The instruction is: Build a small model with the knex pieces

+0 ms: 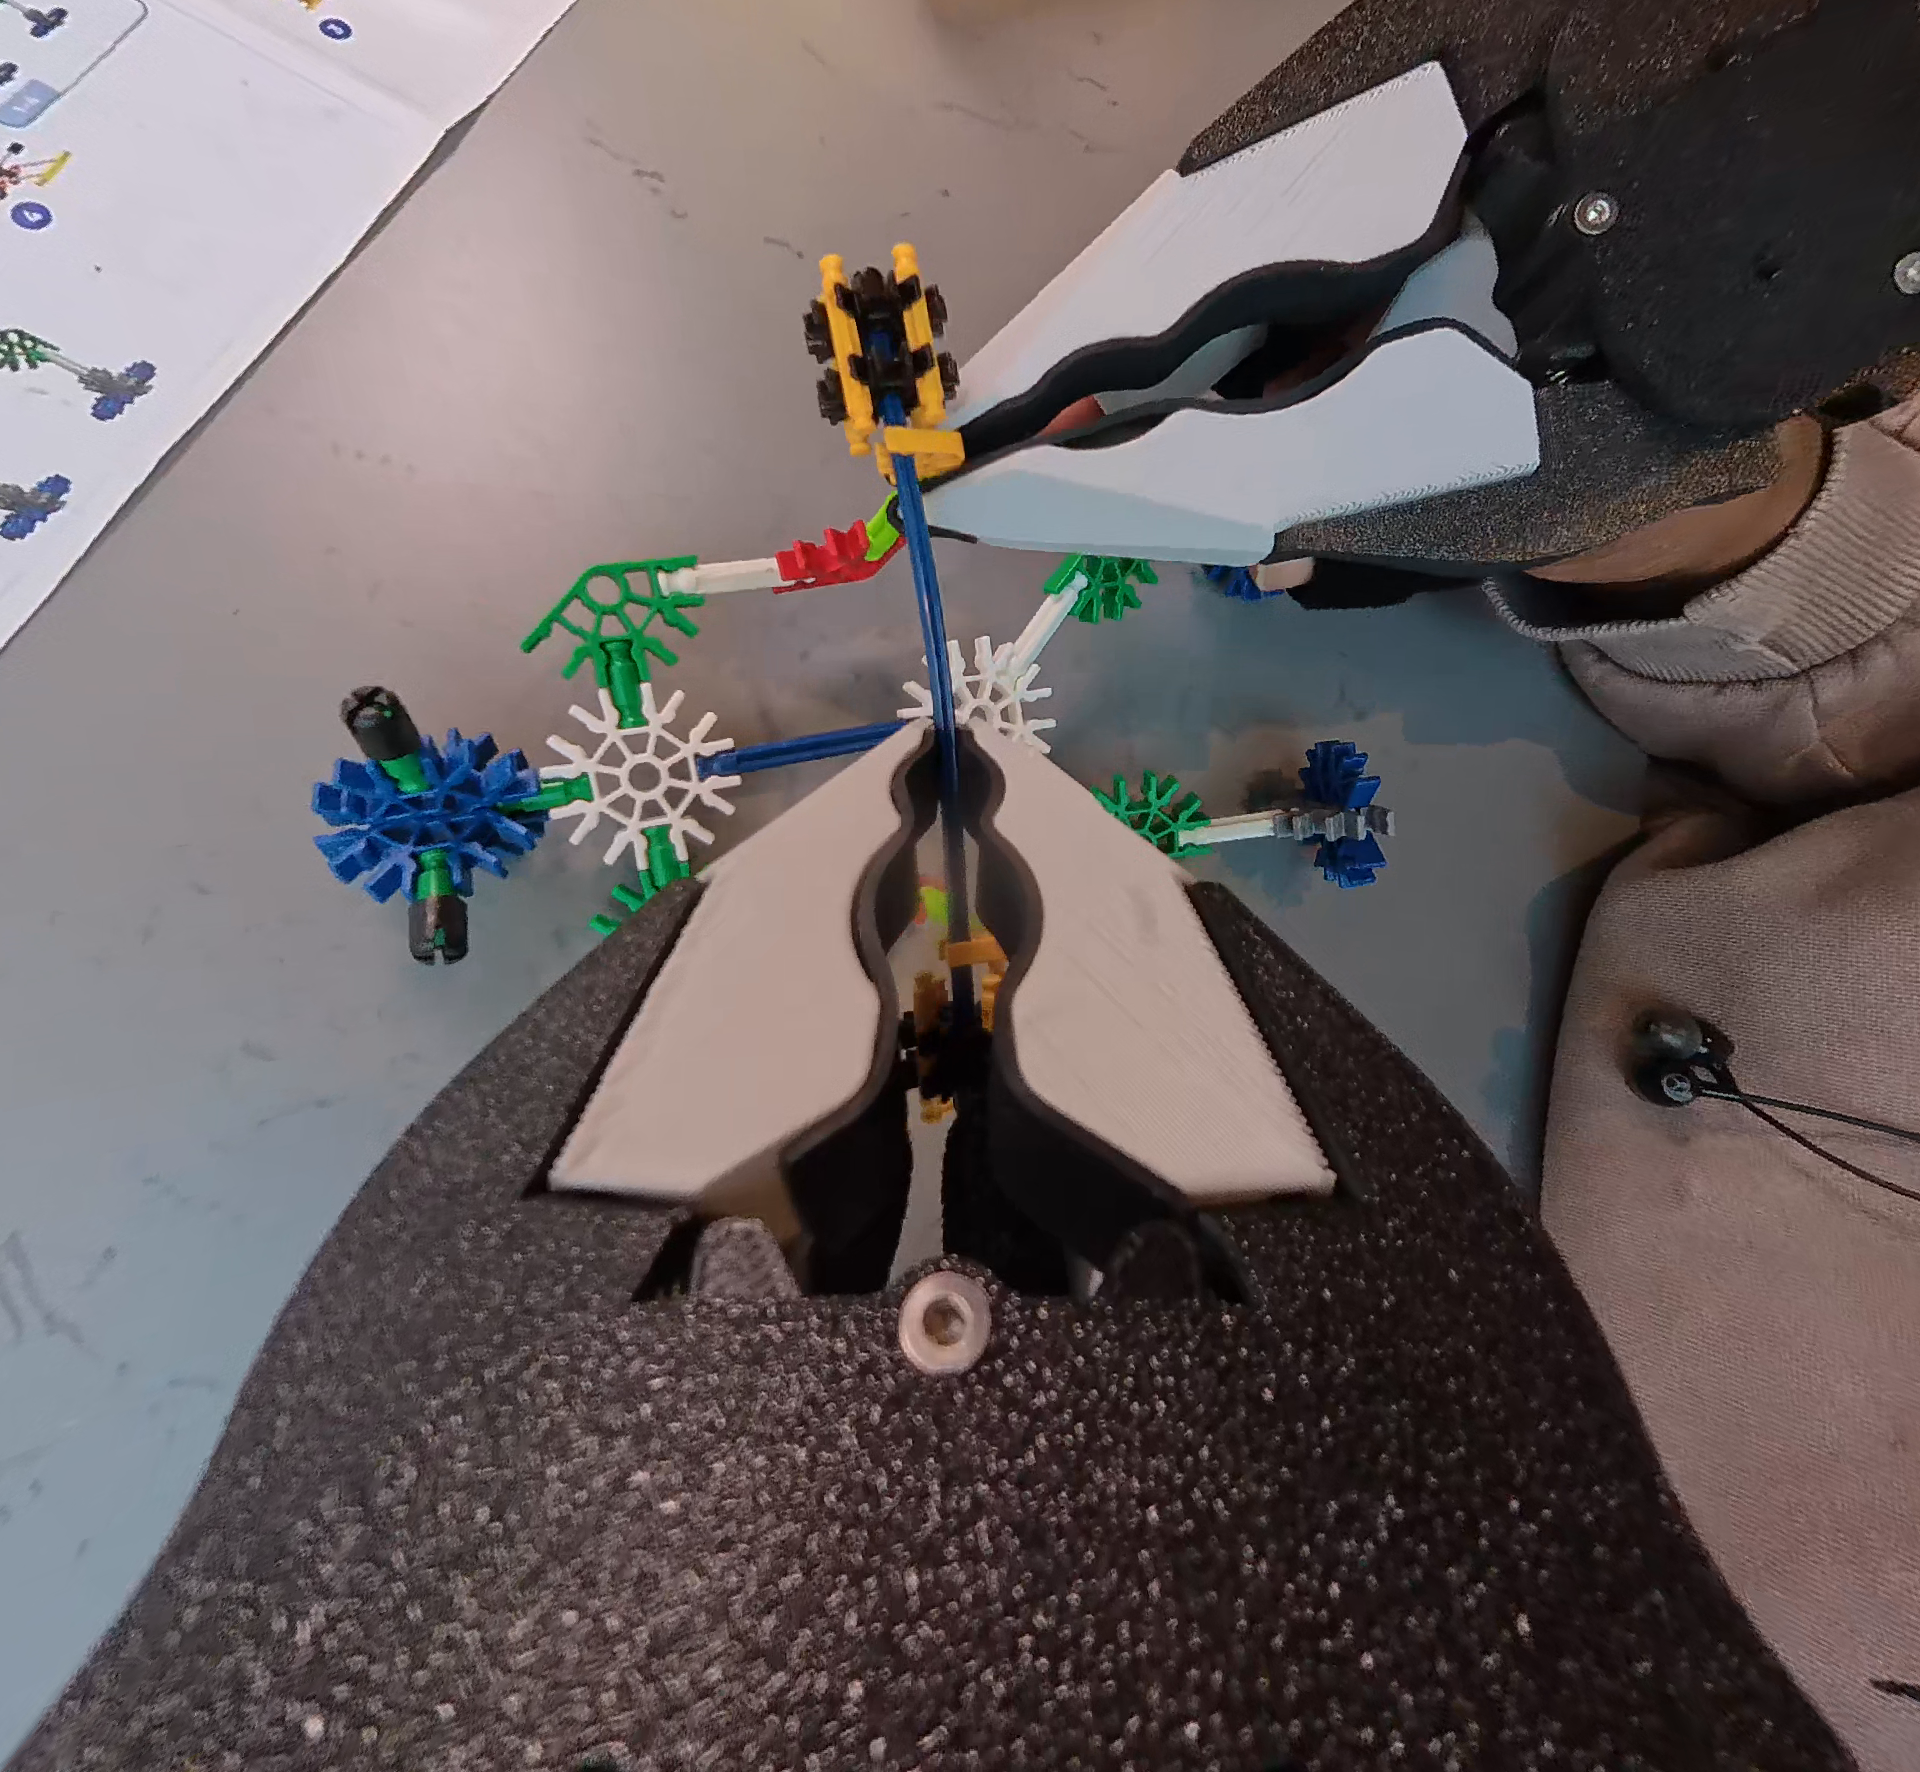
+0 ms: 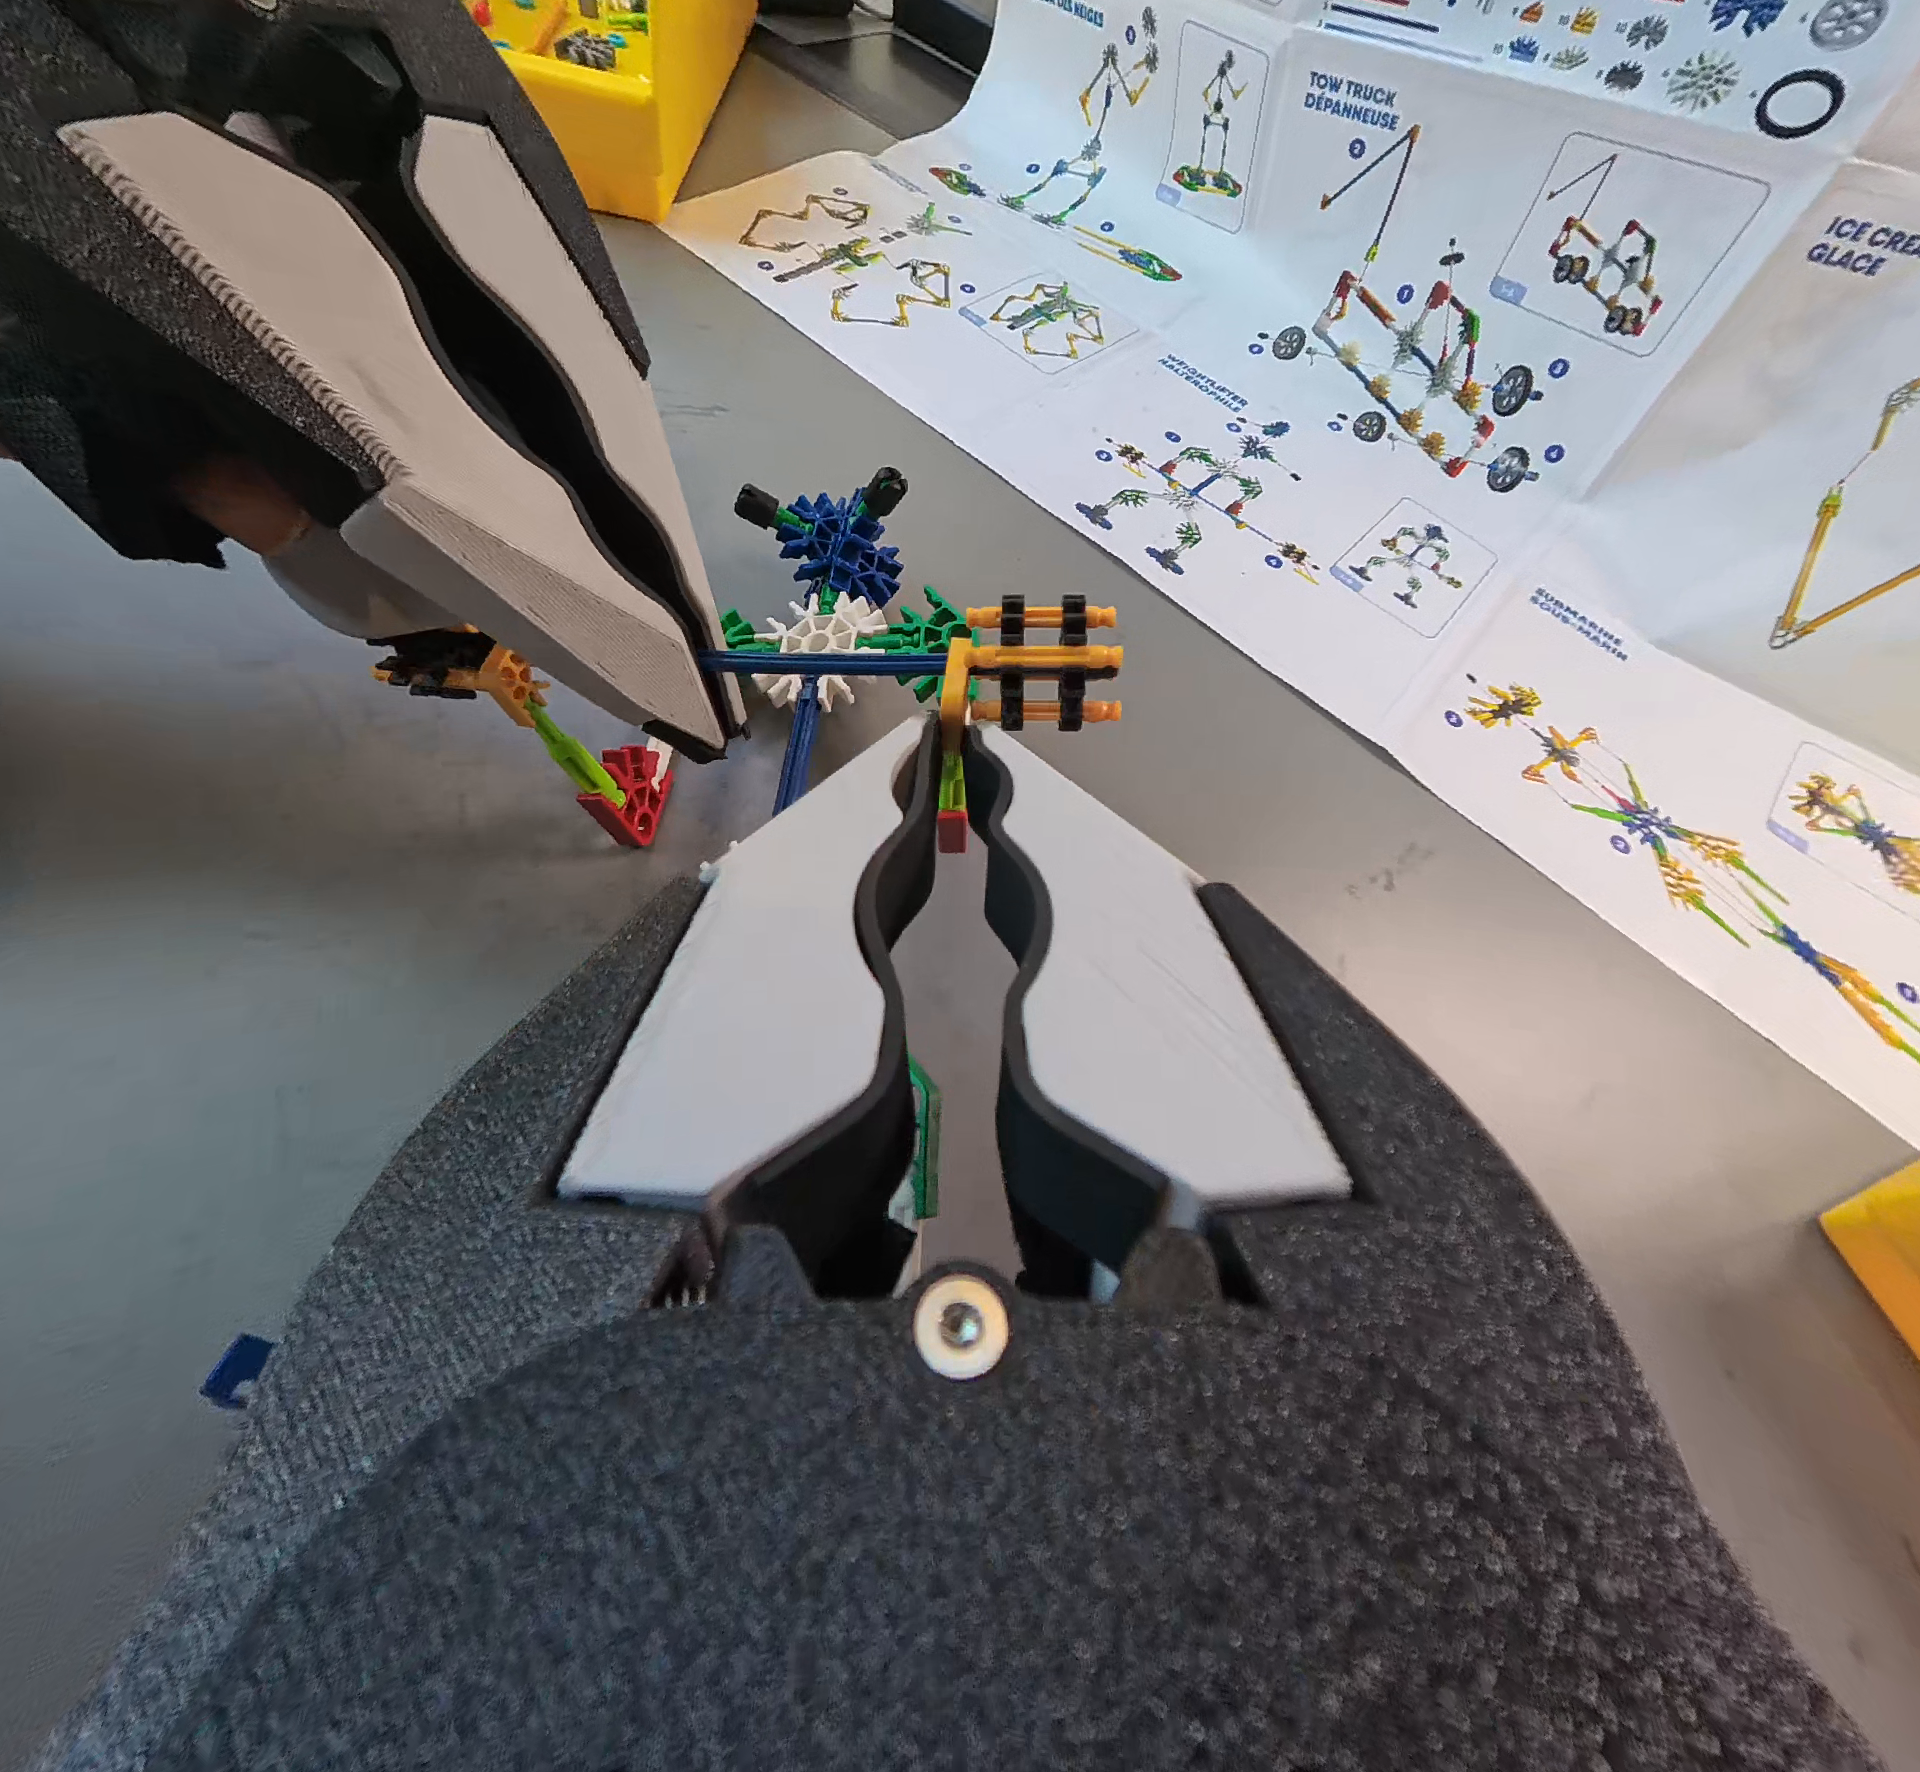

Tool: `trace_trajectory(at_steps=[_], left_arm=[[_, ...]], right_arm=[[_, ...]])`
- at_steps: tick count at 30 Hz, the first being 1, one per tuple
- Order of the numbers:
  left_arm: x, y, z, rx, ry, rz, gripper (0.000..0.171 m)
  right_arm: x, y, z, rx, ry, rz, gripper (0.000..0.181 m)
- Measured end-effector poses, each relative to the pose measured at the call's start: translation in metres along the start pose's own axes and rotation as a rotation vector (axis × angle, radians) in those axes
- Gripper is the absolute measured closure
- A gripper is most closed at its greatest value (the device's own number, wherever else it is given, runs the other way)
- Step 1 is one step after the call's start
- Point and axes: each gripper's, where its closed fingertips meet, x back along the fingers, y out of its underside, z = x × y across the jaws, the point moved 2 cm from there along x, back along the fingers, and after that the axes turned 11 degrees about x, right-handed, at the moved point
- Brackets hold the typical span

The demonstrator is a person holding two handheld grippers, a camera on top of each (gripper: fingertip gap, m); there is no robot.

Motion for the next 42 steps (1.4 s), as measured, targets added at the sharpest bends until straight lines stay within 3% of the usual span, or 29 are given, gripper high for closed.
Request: trace_trajectory(at_steps=[14,16,17,35,42], left_arm=[[0.003,0.003,-0.001,-0.010,0.009,-0.015,0.171],[0.001,0.001,0.003,0.003,0.034,-0.004,0.171],[-0.001,0.002,0.002,-0.017,0.007,-0.017,0.171],[0.002,-0.008,-0.004,0.061,0.026,0.054,0.171],[0.001,-0.005,-0.005,0.078,0.026,0.033,0.170]], right_arm=[[0.006,-0.001,-0.008,0.213,-0.047,0.033,0.180],[0.003,-0.003,-0.029,0.245,-0.143,0.058,0.180],[0.000,0.000,-0.031,0.296,-0.121,0.040,0.180],[-0.002,-0.009,-0.018,0.059,-0.053,0.050,0.180],[-0.003,-0.008,-0.021,0.173,-0.033,0.018,0.175]])
